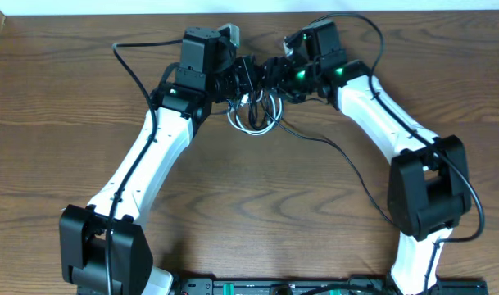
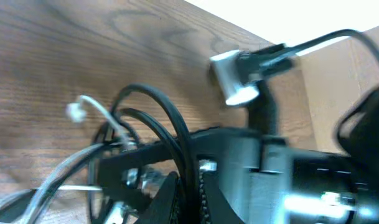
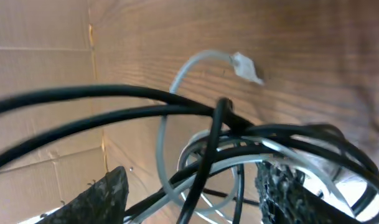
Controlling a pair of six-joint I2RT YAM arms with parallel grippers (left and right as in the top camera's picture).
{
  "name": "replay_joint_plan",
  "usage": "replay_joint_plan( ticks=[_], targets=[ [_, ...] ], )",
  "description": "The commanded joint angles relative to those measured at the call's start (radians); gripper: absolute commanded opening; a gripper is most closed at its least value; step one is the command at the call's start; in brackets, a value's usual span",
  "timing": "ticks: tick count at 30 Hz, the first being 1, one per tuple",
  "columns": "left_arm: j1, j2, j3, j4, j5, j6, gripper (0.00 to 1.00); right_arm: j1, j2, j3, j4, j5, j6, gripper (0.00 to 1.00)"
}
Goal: Untangle cables
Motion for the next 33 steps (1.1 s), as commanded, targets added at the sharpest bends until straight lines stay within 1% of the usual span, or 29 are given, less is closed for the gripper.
replay_joint_plan(
  ticks=[1, 6, 8, 11, 15, 17, 20, 24, 25, 26, 28, 29, 33],
  targets=[
    [-0.006, -0.009, 0.011, 0.008, 0.01, -0.005, 0.08, 0.026, 0.032, 0.006, 0.003, -0.031, 0.027, 0.57],
    [-0.006, -0.009, 0.011, 0.008, 0.01, -0.005, 0.07, 0.026, 0.069, 0.006, 0.001, -0.031, 0.005, 0.33],
    [-0.006, -0.009, 0.011, 0.009, 0.009, -0.004, 0.07, 0.026, 0.081, 0.006, -0.01, -0.029, -0.035, 0.2],
    [0.006, -0.01, 0.011, 0.008, 0.009, 0.0, 0.07, 0.012, 0.083, 0.006, -0.108, 0.06, -0.114, 0.01],
    [0.054, -0.025, 0.011, -0.011, 0.01, 0.0, 0.07, -0.04, 0.082, 0.006, -0.224, 0.143, -0.206, 0.01],
    [0.088, -0.042, 0.011, -0.043, 0.01, 0.023, 0.08, -0.077, 0.079, 0.006, -0.255, 0.159, -0.261, 0.01],
    [0.138, -0.064, 0.011, -0.129, 0.01, 0.08, 0.08, -0.151, 0.061, 0.006, -0.261, 0.161, -0.349, 0.01],
    [0.191, -0.07, 0.011, -0.286, 0.009, 0.182, 0.08, -0.257, 0.008, 0.009, -0.261, 0.161, -0.397, 0.01],
    [0.202, -0.069, 0.011, -0.332, 0.009, 0.228, 0.08, -0.283, -0.008, 0.009, -0.261, 0.16, -0.401, 0.01],
    [0.216, -0.066, 0.011, -0.398, 0.008, 0.31, 0.07, -0.322, -0.035, 0.009, -0.265, 0.161, -0.404, 0.01],
    [0.231, -0.063, 0.011, -0.476, -0.022, 0.389, 0.07, -0.378, -0.074, 0.009, -0.275, 0.159, -0.408, 0.01],
    [0.235, -0.062, 0.011, -0.504, -0.039, 0.43, 0.08, -0.4, -0.09, 0.009, -0.28, 0.153, -0.413, 0.01],
    [0.238, -0.059, 0.005, -0.589, -0.108, 0.66, 0.07, -0.475, -0.155, 0.009, -0.312, 0.146, -0.436, 0.01]
  ],
)
